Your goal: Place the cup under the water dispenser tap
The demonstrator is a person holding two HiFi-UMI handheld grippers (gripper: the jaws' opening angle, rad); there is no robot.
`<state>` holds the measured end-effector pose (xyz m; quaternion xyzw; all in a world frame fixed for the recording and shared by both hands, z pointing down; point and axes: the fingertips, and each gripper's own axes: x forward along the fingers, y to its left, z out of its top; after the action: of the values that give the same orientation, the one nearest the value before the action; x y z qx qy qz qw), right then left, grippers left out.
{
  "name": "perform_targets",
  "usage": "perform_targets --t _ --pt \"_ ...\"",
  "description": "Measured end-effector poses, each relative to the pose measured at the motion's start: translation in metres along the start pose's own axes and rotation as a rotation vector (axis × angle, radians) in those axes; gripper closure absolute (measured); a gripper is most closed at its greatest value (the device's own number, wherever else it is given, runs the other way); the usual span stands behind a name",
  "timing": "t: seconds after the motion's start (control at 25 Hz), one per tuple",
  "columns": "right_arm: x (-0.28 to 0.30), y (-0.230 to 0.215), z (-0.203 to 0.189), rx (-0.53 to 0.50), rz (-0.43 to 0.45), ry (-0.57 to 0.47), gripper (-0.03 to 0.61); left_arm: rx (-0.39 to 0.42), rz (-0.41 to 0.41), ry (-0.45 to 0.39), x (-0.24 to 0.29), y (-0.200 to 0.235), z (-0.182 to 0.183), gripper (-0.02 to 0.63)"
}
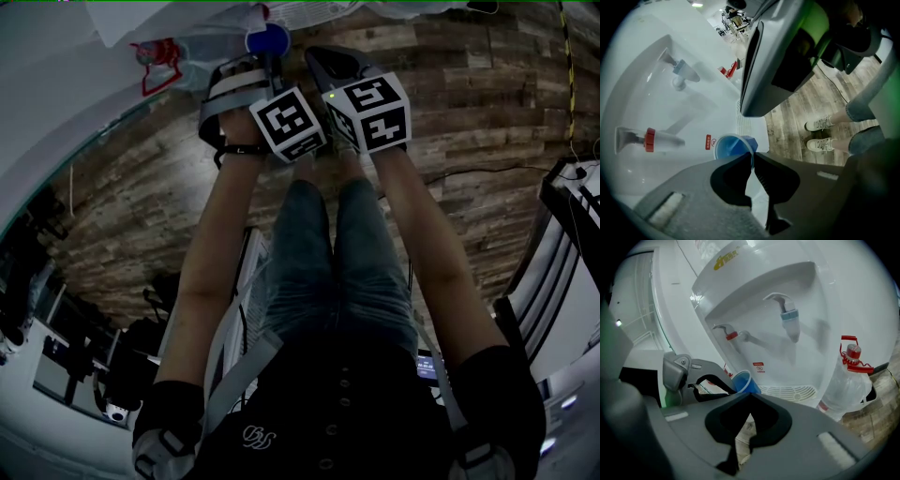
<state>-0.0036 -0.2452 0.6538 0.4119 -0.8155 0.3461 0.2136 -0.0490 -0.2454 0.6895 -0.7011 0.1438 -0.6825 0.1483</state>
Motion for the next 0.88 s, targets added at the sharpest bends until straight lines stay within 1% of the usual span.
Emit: perform_targets --t 0.16,0.28,0.4,0.68,0.88 --pt "0.007 -0.004 -0.002 0.013 -0.003 -0.004 0.578 0.008 0.014 -0.011 0.009 0.005 0.004 0.586" --pt "0.014 -0.008 -0.004 -0.006 -0.012 0.006 0.578 0.02 0.033 -0.024 0.015 0.01 0.004 0.586" --pt "0.018 -0.013 -0.004 -0.006 -0.018 0.012 0.578 0.04 0.049 -0.018 0.022 0.013 0.001 0.586" --pt "0.02 -0.02 -0.002 -0.007 -0.019 0.011 0.578 0.075 0.036 -0.015 0.034 0.013 0.0 0.586" --pt "0.02 -0.018 -0.004 0.012 -0.007 0.005 0.578 0.102 0.048 -0.012 0.039 0.017 0.002 0.586"
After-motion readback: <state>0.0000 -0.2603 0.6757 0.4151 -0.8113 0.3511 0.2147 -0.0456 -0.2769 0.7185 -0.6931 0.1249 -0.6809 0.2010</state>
